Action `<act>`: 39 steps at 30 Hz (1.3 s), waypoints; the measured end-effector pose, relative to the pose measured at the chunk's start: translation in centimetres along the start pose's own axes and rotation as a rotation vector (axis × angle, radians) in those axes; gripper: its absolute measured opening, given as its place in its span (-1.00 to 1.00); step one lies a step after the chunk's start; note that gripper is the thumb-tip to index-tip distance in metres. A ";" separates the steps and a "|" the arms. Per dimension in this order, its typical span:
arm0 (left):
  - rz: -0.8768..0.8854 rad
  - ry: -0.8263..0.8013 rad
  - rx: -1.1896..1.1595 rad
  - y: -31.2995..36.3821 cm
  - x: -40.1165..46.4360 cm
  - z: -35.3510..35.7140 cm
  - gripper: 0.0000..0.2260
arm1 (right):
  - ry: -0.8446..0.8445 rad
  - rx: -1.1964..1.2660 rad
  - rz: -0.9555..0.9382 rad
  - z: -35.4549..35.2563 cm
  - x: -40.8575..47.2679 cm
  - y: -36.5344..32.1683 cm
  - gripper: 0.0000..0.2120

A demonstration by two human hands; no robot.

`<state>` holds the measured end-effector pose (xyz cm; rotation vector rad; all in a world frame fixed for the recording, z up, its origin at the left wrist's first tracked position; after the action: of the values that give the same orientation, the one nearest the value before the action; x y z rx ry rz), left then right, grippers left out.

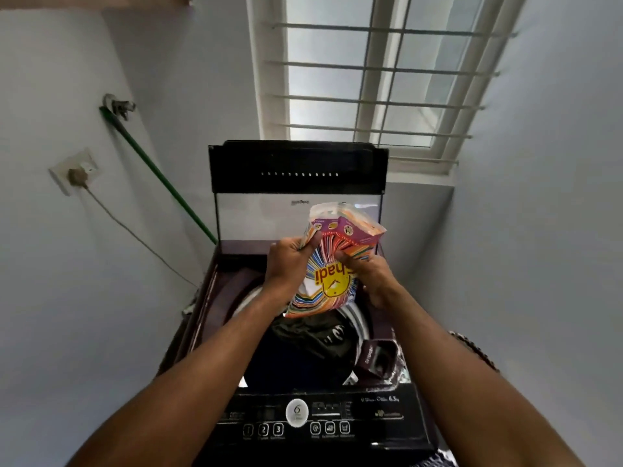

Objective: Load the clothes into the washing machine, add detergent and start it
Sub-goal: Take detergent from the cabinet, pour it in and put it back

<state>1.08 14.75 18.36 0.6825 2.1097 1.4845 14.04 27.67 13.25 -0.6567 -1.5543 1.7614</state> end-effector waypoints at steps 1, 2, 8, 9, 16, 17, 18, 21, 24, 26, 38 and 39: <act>0.005 -0.009 0.006 0.2 -0.2 0.9 -0.45 | 0.088 -0.022 0.015 -0.8 -0.5 0.8 -0.29; 0.002 -0.018 0.006 0.3 -0.4 1.7 -0.49 | 0.206 -0.053 0.056 -1.6 -0.8 2.0 -0.05; 0.005 -0.100 -0.060 0.4 -1.0 6.5 -0.50 | 0.535 0.222 0.335 -3.4 -7.2 7.3 -0.03; 0.005 -0.129 -0.081 0.6 -1.4 7.4 -0.50 | 0.517 0.314 0.338 -3.1 -8.2 7.2 -0.06; -0.097 -0.326 -0.120 0.7 -2.9 11.7 -0.40 | 0.441 0.781 0.066 -5.9 -9.8 4.5 -0.22; -0.058 -0.347 -0.063 1.1 -2.8 11.9 -0.49 | 0.449 0.793 0.062 -6.9 -10.2 4.6 -0.23; -0.002 -0.353 0.012 1.7 -2.6 11.9 -0.61 | 0.459 0.798 0.065 -7.9 -10.7 4.8 -0.25; 0.153 -0.435 0.247 3.8 -1.8 12.3 -0.78 | 0.498 0.782 0.101 -10.5 -12.2 6.0 -0.27; 0.183 -0.581 0.481 5.5 -1.8 13.9 -0.68 | 0.505 0.715 0.063 -12.4 -13.7 6.7 -0.27; 0.150 -0.618 0.569 5.9 -1.6 15.4 -0.52 | 0.501 0.649 0.046 -13.7 -14.5 6.7 -0.25; 0.104 -0.558 0.715 2.6 -1.4 19.6 -0.63 | 0.449 0.356 0.020 -20.0 -16.5 6.0 -0.26; 0.078 -0.580 0.666 2.3 -1.4 19.6 -0.63 | 0.474 0.345 0.019 -19.8 -16.7 5.4 -0.27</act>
<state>14.74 28.54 14.70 1.2591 2.0783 0.4716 38.69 27.25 3.64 -0.8379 -0.9039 1.6772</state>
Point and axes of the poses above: each hand's wrist, its own x-axis towards the middle knuckle, its own z-axis out of the palm, y = z × x, the point moved 2 cm from there along x, towards the middle knuckle, and after that the axes turned 15 degrees about -z, right-handed, at the moved point
